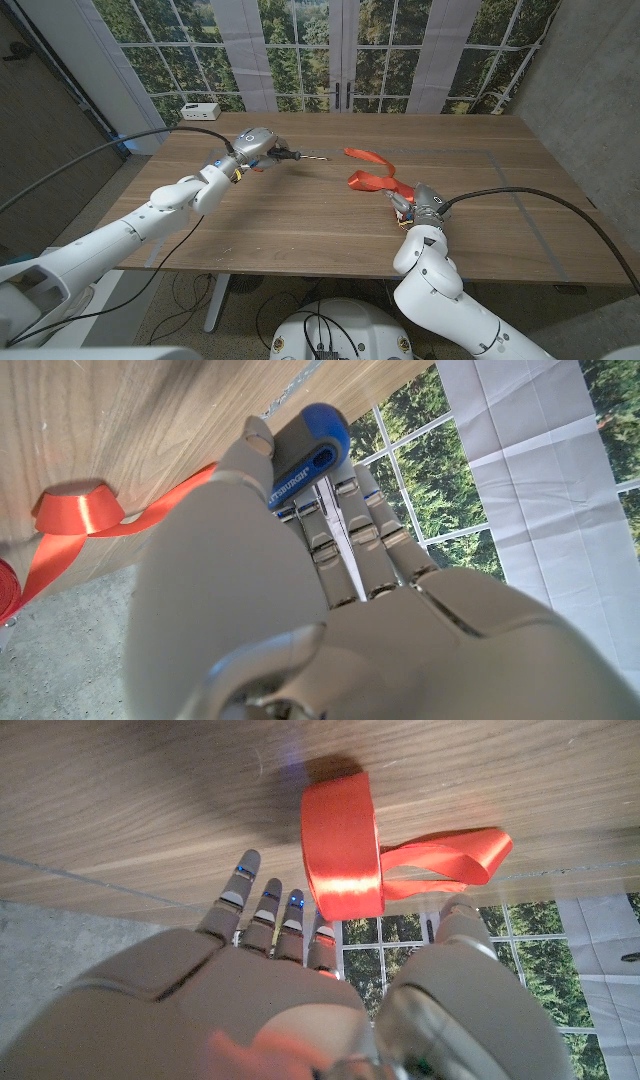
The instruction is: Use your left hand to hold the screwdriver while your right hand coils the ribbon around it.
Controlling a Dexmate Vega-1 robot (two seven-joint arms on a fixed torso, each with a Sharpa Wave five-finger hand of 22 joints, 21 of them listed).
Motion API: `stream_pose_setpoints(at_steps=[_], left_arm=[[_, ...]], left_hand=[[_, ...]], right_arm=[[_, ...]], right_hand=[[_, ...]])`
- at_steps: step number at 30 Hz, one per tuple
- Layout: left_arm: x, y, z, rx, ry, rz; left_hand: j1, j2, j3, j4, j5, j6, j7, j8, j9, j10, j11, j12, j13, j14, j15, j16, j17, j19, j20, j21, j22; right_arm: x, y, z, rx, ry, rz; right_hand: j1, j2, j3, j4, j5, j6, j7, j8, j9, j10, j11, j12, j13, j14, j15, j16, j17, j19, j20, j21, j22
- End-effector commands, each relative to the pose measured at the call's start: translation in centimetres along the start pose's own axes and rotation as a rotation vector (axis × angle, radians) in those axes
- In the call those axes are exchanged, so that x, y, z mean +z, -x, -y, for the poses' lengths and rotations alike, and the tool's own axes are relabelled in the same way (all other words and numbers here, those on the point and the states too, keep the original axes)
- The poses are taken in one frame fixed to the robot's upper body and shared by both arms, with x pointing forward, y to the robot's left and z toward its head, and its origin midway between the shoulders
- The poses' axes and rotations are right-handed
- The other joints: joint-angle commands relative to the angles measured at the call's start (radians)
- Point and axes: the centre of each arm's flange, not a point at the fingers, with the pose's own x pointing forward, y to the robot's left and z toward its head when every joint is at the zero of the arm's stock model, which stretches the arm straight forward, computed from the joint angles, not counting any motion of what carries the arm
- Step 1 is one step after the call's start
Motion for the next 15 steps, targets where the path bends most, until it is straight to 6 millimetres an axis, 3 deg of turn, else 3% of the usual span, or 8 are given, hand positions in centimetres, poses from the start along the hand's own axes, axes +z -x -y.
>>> stream_pose_setpoints(at_steps=[1,3,4,6,7,8,10,15], left_arm=[[-0.2,0.3,0.2,-0.004,0.011,-0.007],[-0.1,0.2,0.3,-0.015,0.008,-0.003],[-0.1,0.2,0.3,-0.021,0.007,-0.002],[0.0,0.3,0.3,-0.020,0.004,-0.001],[0.0,0.2,0.2,-0.026,0.007,-0.002],[0.0,0.3,0.2,-0.017,0.006,-0.004],[0.1,0.3,0.1,-0.017,0.003,-0.006],[0.2,0.4,0.2,-0.020,0.002,-0.005]], left_hand=[[0.135,0.137,0.004,0.006,0.007,0.123,-0.045,0.005,0.003,0.055,-0.044,-0.001,0.051,0.158,-0.272,0.000,0.220,-0.006,0.001,0.008,0.002],[0.135,0.137,0.004,0.006,0.006,0.123,-0.045,0.004,0.003,0.055,-0.044,-0.001,0.052,0.158,-0.272,0.000,0.221,-0.007,0.001,0.009,0.002],[0.135,0.137,0.003,0.006,0.006,0.122,-0.044,0.004,0.003,0.056,-0.044,-0.001,0.053,0.158,-0.272,-0.001,0.222,-0.008,0.001,0.010,0.002],[0.136,0.136,0.003,0.006,0.006,0.121,-0.043,0.004,0.003,0.056,-0.043,-0.002,0.054,0.158,-0.272,-0.001,0.222,-0.009,0.001,0.012,0.002],[0.136,0.137,0.003,0.006,0.006,0.120,-0.040,0.003,0.003,0.056,-0.043,-0.002,0.055,0.158,-0.272,-0.001,0.222,-0.010,0.001,0.012,0.002],[0.136,0.137,0.003,0.006,0.006,0.120,-0.042,0.003,0.004,0.057,-0.043,-0.002,0.055,0.158,-0.272,-0.002,0.223,-0.010,0.000,0.013,0.001],[0.136,0.137,0.003,0.006,0.006,0.120,-0.042,0.003,0.004,0.056,-0.044,-0.002,0.057,0.158,-0.272,-0.002,0.223,-0.011,0.000,0.014,0.001],[0.137,0.137,0.002,0.006,0.006,0.120,-0.040,0.002,0.004,0.054,-0.043,-0.005,0.060,0.158,-0.272,-0.003,0.225,-0.014,-0.001,0.018,0.001]], right_arm=[[1.6,1.5,4.9,-0.246,0.311,-0.048],[1.8,1.8,4.8,-0.373,0.269,0.009],[1.9,1.9,4.7,-0.405,0.284,0.026],[2.0,2.1,4.7,-0.471,0.291,0.054],[2.1,2.2,4.7,-0.489,0.317,0.034],[2.1,2.1,4.8,-0.480,0.326,0.027],[1.9,2.2,4.8,-0.516,0.298,0.043],[2.4,3.0,5.1,-0.651,0.310,0.087]], right_hand=[[0.077,0.024,0.015,-0.015,0.026,0.120,0.014,0.041,0.007,0.143,0.009,0.043,0.009,0.170,-0.066,0.064,0.017,0.096,-0.008,0.012,0.006],[0.152,0.053,0.028,-0.025,0.041,0.257,0.008,0.085,0.011,0.286,0.004,0.103,0.024,0.318,-0.098,0.133,0.047,0.179,-0.035,0.030,0.009],[0.248,0.111,0.054,-0.032,0.047,0.423,0.007,0.152,0.024,0.445,-0.010,0.190,0.054,0.521,-0.133,0.249,0.113,0.275,-0.076,0.061,0.014],[0.366,0.163,0.075,-0.039,0.038,0.556,0.002,0.216,0.046,0.620,-0.039,0.296,0.099,0.658,-0.164,0.373,0.210,0.342,-0.103,0.093,0.024],[0.464,0.202,0.093,-0.036,0.021,0.643,-0.003,0.273,0.077,0.713,-0.061,0.373,0.148,0.734,-0.180,0.476,0.312,0.389,-0.123,0.130,0.035],[0.513,0.212,0.094,-0.026,0.002,0.693,-0.003,0.317,0.105,0.745,-0.075,0.420,0.192,0.767,-0.193,0.543,0.394,0.405,-0.146,0.158,0.043],[0.565,0.199,0.080,-0.025,-0.013,0.698,-0.007,0.330,0.119,0.768,-0.082,0.478,0.257,0.795,-0.209,0.631,0.502,0.416,-0.174,0.194,0.057],[0.612,0.192,0.048,-0.014,-0.004,0.693,-0.002,0.332,0.144,0.783,-0.089,0.561,0.368,0.765,-0.228,0.735,0.657,0.403,-0.209,0.246,0.089]])
